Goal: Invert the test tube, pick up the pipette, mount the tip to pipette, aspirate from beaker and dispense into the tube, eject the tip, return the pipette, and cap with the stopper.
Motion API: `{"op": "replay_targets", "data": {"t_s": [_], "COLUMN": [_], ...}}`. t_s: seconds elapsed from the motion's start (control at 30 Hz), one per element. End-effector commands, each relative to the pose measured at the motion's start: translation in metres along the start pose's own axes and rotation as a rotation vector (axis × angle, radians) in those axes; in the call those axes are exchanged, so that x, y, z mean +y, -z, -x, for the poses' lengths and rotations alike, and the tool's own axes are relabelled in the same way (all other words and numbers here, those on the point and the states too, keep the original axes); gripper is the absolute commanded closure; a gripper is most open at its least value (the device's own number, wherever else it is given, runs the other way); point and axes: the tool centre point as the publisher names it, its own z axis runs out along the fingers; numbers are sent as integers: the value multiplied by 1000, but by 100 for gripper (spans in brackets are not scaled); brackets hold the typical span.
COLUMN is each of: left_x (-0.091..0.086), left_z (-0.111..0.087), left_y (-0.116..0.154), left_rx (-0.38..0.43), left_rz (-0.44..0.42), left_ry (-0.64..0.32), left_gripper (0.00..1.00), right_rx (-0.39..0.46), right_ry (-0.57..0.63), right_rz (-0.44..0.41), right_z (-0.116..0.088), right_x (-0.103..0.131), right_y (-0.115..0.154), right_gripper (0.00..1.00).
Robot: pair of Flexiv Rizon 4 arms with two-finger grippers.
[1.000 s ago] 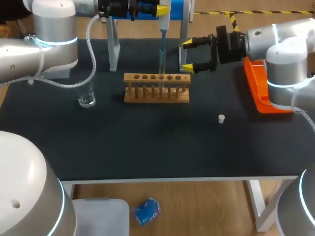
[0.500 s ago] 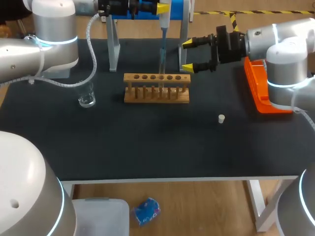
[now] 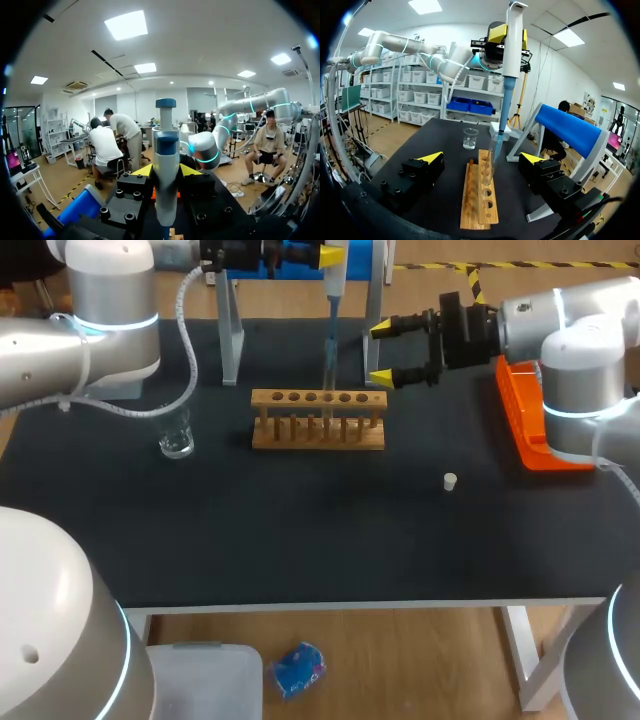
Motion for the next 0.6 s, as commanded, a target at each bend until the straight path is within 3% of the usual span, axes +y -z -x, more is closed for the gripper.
{"op": "replay_targets", "data": {"t_s": [0.03, 0.6], "left_x": [-3, -5], "left_z": [-4, -8], "left_y": [0, 2], "left_rx": [-10, -24], "left_rz": [3, 0], "left_ry": [-3, -11], "left_gripper": [100, 100], "right_rx": [0, 0], "right_ry": [1, 1], "right_rz": [1, 1], "right_z": [0, 0], "right_x": [-1, -1], "right_y": [0, 0], "right_gripper": [0, 0]}}
